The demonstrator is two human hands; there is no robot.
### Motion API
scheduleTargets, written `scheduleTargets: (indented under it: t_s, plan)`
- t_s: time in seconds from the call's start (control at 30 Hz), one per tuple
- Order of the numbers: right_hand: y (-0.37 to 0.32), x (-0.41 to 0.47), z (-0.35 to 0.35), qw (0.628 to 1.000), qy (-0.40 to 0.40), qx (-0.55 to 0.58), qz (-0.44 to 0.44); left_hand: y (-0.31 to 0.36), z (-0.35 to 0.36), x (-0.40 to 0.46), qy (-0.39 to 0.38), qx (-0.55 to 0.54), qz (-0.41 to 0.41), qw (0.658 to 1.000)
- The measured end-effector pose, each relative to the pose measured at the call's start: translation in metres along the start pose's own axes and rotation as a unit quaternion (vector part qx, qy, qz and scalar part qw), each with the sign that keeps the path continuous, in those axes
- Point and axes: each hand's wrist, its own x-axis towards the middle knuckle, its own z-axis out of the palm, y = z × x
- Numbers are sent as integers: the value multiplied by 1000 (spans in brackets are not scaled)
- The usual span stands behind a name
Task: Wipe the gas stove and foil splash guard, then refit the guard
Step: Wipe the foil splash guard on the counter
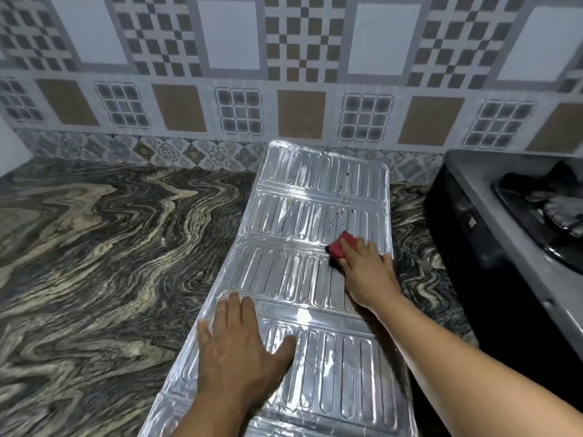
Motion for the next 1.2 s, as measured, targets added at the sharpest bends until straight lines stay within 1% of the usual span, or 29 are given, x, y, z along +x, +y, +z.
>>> scheduleTargets:
  t_s: [0.07,0.13,0.23,0.37,0.43,0.5,0.57,0.67,0.8,0.9,1.0,1.1,1.2]
  plan:
    - [5,-14,-1,1000,10,1,27,0,1,-1,10,-1,3,1000]
    - [0,-27,0,999,16,2,32,2,1,0,12,2,2,1000]
    - [-15,-40,7,1000,11,26,15,8,-3,7,17,9,0,1000]
    - [-20,-38,13,999,19,30,-10,18,-9,41,51,2,32,998]
    - [-17,-37,14,999,18,32,-10,21,-9,60,38,-5,43,998]
    - [-17,-37,15,999,22,31,-16,22,-8,73,22,-8,36,999]
    - [-21,-36,14,999,22,33,-35,20,-5,78,24,-9,29,999]
    - [-40,-24,12,996,4,40,-80,18,-1,76,33,-14,33,999]
    - [-83,12,18,988,-16,58,-144,17,1,74,53,-12,39,998]
    - [-114,46,24,980,-43,85,-173,16,3,75,56,-18,41,997]
    - [-134,73,25,975,-75,77,-195,15,4,76,61,-18,44,997]
    - [-137,88,24,977,-80,49,-192,15,4,76,59,-3,43,997]
    - [-124,93,18,985,-56,34,-157,18,3,75,58,-1,31,998]
